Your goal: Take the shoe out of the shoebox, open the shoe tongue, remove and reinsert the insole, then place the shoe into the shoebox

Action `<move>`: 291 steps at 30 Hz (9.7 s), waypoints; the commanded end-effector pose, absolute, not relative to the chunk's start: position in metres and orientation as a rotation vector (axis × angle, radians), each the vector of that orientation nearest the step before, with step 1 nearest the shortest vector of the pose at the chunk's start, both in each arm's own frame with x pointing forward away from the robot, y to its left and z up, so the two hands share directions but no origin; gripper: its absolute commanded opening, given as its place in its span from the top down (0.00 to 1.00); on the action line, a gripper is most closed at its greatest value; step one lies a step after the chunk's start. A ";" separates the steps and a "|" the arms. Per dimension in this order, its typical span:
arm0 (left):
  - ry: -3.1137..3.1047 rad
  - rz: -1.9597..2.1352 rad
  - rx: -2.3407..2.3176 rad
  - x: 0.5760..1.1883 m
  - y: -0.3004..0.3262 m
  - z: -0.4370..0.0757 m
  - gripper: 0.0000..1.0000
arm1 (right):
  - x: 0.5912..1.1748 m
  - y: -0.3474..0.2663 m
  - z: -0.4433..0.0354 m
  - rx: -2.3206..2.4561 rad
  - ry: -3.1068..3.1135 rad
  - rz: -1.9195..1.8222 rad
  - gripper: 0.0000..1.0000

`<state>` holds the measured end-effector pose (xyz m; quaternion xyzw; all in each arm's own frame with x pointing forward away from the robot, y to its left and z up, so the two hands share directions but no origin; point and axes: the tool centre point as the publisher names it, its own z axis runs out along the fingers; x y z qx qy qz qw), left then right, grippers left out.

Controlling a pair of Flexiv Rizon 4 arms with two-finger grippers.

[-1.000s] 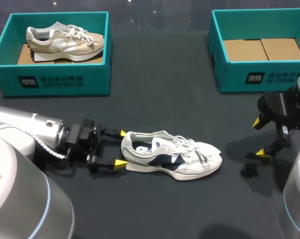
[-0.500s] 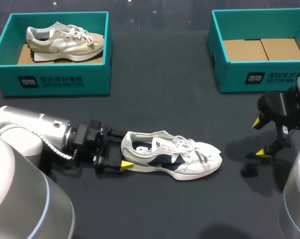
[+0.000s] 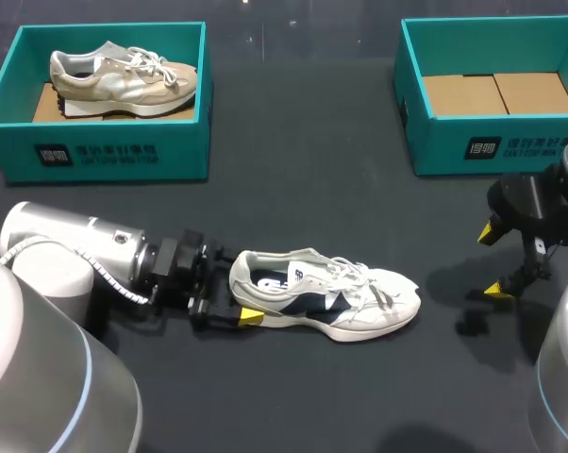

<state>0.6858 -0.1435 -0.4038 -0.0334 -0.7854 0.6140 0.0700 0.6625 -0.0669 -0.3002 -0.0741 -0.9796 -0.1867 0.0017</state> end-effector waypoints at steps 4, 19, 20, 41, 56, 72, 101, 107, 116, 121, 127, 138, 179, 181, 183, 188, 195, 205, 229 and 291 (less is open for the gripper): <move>-2.356 1.848 -0.108 0.683 -0.155 -0.409 0.00 | 0.661 -0.066 -0.301 -0.235 -3.078 -0.582 0.00; -2.357 1.891 -0.062 0.680 -0.160 -0.409 1.00 | 0.661 -0.066 -0.301 -0.235 -3.078 -0.582 0.00; -2.357 1.897 -0.057 0.679 -0.160 -0.409 1.00 | 0.661 -0.066 -0.301 -0.235 -3.078 -0.582 0.00; -2.384 1.915 0.012 0.675 -0.149 -0.410 1.00 | 0.661 -0.066 -0.301 -0.235 -3.078 -0.582 0.00; -2.371 1.909 -0.117 0.673 -0.149 -0.405 1.00 | 0.661 -0.066 -0.301 -0.235 -3.078 -0.582 0.00; -2.371 1.909 -0.117 0.673 -0.149 -0.405 1.00 | 0.661 -0.066 -0.301 -0.235 -3.078 -0.582 0.00; -2.371 1.909 -0.117 0.673 -0.149 -0.405 1.00 | 0.660 0.020 -0.267 -1.230 -2.914 -0.094 0.00; -2.371 1.909 -0.117 0.673 -0.149 -0.405 1.00 | 0.655 0.030 -0.272 -1.304 -2.898 -0.192 0.00; -2.371 1.909 -0.117 0.673 -0.149 -0.405 1.00 | 0.655 0.030 -0.272 -1.304 -2.898 -0.192 0.00; -2.371 1.909 -0.117 0.673 -0.149 -0.405 1.00 | 0.655 0.030 -0.272 -1.304 -2.898 -0.192 0.00; -2.371 1.909 -0.117 0.673 -0.149 -0.405 1.00 | 0.654 0.038 -0.273 -1.321 -2.901 -0.168 0.00; -2.371 1.909 -0.117 0.673 -0.149 -0.405 1.00 | 0.655 0.067 -0.272 -1.512 -2.833 0.020 0.00; -2.371 1.909 -0.117 0.673 -0.149 -0.405 1.00 | 0.657 0.136 -0.283 -1.984 -2.477 0.204 0.00; -2.371 1.909 -0.117 0.673 -0.149 -0.405 1.00 | 0.656 0.145 -0.277 -2.040 -2.449 0.224 0.00; -2.371 1.909 -0.117 0.673 -0.149 -0.405 1.00 | 0.656 0.152 -0.275 -2.107 -2.407 0.228 0.00; -2.371 1.909 -0.117 0.673 -0.149 -0.405 1.00 | 0.653 0.166 -0.278 -2.206 -2.377 0.182 0.00; -2.371 1.909 -0.117 0.673 -0.149 -0.405 1.00 | 0.653 0.166 -0.278 -2.206 -2.377 0.182 0.00; -2.371 1.909 -0.117 0.673 -0.149 -0.405 1.00 | 0.652 0.169 -0.280 -2.252 -2.345 0.187 0.00; -2.371 1.909 -0.117 0.673 -0.149 -0.405 1.00 | 0.655 0.206 -0.310 -2.475 -2.277 0.322 0.00; -2.371 1.909 -0.117 0.673 -0.149 -0.405 1.00 | 0.658 0.175 -0.326 -2.884 -2.045 0.357 0.59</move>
